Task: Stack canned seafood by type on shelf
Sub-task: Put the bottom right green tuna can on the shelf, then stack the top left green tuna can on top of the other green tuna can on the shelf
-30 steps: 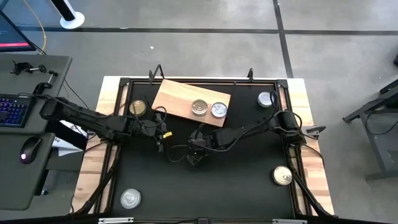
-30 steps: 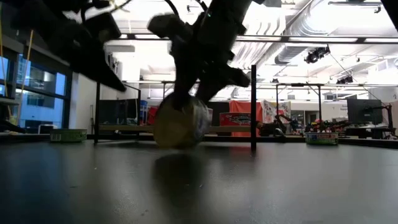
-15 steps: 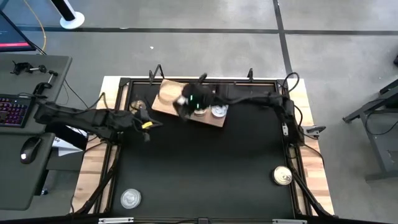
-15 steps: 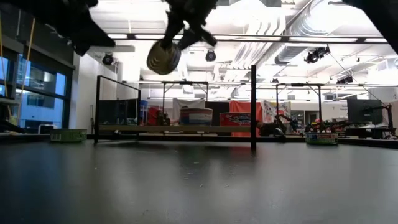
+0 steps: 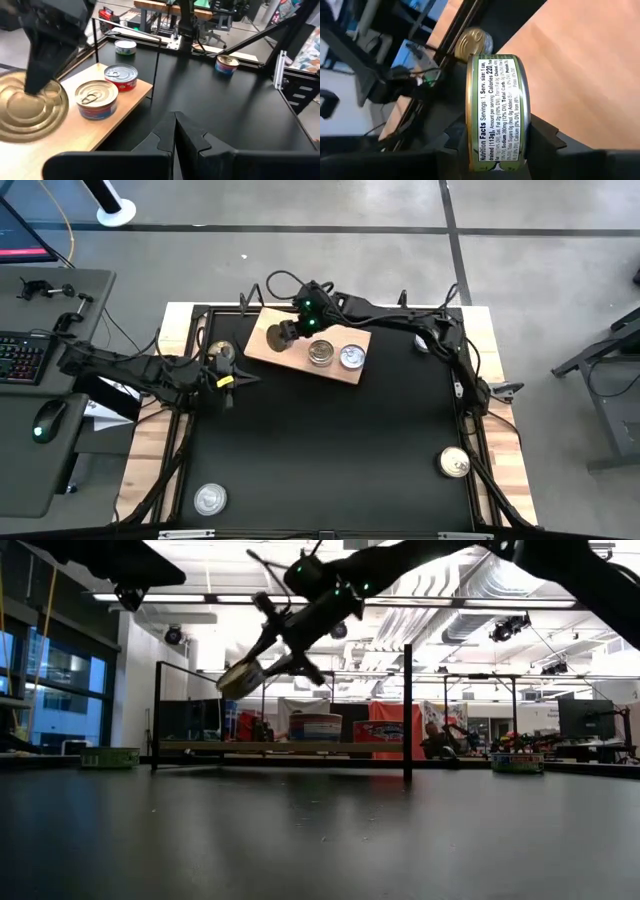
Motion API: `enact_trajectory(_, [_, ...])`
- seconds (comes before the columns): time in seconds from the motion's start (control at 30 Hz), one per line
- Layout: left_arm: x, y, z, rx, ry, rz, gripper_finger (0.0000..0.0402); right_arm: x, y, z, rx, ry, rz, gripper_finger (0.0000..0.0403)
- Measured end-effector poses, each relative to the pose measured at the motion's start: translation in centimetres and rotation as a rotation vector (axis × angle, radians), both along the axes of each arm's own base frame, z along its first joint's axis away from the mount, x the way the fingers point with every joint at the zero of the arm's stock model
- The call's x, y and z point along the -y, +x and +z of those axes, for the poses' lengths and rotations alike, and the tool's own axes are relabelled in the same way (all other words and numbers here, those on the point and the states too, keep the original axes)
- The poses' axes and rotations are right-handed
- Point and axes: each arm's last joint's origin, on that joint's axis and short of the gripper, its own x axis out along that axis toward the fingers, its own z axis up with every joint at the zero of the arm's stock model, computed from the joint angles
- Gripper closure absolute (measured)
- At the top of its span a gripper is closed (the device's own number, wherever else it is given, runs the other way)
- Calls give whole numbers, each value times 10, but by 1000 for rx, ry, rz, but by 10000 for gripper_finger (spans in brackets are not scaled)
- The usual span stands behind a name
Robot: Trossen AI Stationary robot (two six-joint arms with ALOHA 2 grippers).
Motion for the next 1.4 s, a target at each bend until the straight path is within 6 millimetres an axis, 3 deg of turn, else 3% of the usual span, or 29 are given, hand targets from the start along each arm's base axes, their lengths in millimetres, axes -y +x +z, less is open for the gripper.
enact_trajectory(0.17, [0, 3, -2, -16, 15, 35, 401, 1, 5, -25, -61, 20, 33, 287])
enact_trajectory(0.4, [1, 9, -7, -45, -16, 59, 402, 20, 1, -35, -79, 28, 4, 287])
enact_trajectory(0.57, [2, 14, -12, -71, -43, 75, 401, 27, -1, -34, -71, 23, -7, 287])
enact_trajectory(0.83, [4, 21, -18, -117, -32, 77, 401, 29, -3, -34, -91, -19, -14, 194])
enact_trajectory(1.4, [4, 23, -21, -138, -26, 77, 401, 40, -18, -44, -285, -189, -56, 183])
